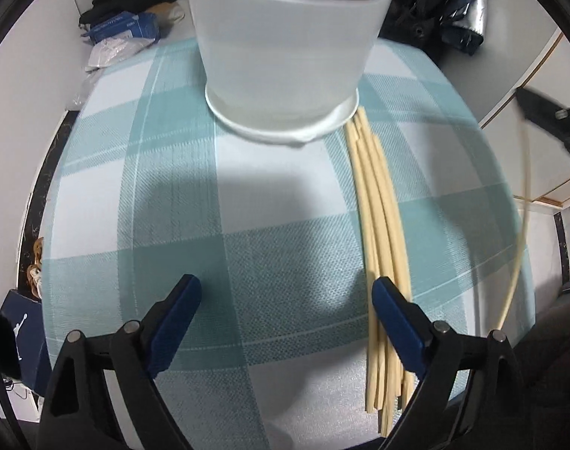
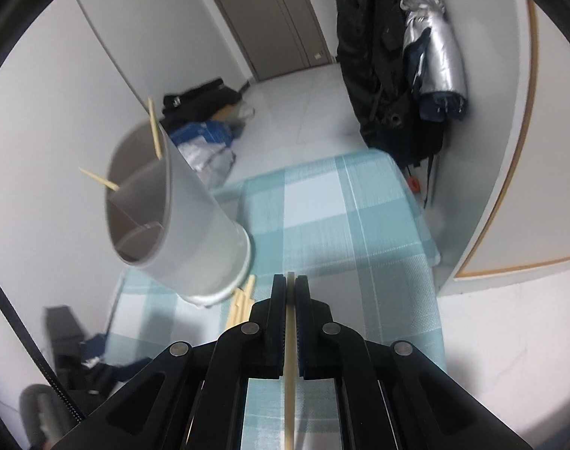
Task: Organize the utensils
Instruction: 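Grasp another chopstick with the left gripper while the right gripper holds its chopstick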
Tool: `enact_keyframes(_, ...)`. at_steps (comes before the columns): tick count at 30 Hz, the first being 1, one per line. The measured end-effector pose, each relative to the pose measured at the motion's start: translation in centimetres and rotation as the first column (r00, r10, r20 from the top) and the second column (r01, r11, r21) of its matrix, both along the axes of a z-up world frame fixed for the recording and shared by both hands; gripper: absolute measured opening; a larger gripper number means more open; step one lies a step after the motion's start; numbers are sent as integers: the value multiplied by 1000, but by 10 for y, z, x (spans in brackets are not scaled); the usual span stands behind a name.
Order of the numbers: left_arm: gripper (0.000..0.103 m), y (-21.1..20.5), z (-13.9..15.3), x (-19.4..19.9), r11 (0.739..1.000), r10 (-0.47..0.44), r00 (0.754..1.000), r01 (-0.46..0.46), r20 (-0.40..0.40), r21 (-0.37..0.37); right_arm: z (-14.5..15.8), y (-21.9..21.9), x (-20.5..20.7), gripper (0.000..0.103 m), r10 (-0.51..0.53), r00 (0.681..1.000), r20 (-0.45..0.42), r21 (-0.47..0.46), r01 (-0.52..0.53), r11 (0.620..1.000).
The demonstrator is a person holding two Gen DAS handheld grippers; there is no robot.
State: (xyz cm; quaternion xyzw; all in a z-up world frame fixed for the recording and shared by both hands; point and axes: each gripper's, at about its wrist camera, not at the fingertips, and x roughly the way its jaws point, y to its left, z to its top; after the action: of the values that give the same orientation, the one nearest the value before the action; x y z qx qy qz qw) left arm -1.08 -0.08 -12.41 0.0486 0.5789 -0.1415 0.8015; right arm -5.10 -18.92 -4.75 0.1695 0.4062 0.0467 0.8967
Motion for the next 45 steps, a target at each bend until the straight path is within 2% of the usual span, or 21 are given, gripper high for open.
enact_keyframes(8,91,0,-2,4,999,10,1000,-11,13,37,8,-22,-11,3,-41,998,47,100,37,994)
enact_keyframes(12,91,0,-2,2,1000,13,1000,-13,6,10,7,-29,-14,3,-55,997,58,118,47,992)
enact_keyframes(15,91,1,0,6,999,32,1000,-32,-2,-18,9,-33,-16,3,-56,996,66,112,49,993)
enact_keyframes(19,91,-6,-3,10,999,32,999,-33,10,31,13,-34,-22,3,-58,995,85,81,51,995)
enact_keyframes(22,91,-13,-4,12,997,19,1000,-21,23,76,16,-36,-24,3,-51,994,96,90,42,995)
enact_keyframes(28,91,-13,2,13,999,25,999,-26,30,45,19,-36,-25,3,-43,993,114,102,32,994)
enact_keyframes(37,92,-16,-4,15,998,5,1000,-6,11,69,17,-41,-26,3,-54,992,110,121,41,992)
enact_keyframes(40,89,-17,-3,22,998,9,1000,-10,15,69,18,-41,-26,3,-55,992,111,121,42,992)
enact_keyframes(42,78,-21,0,25,997,-21,999,19,30,80,18,-41,-26,4,-56,992,110,123,42,992)
enact_keyframes(45,70,-32,2,33,992,-77,996,70,55,105,18,-41,-27,4,-57,992,116,125,43,991)
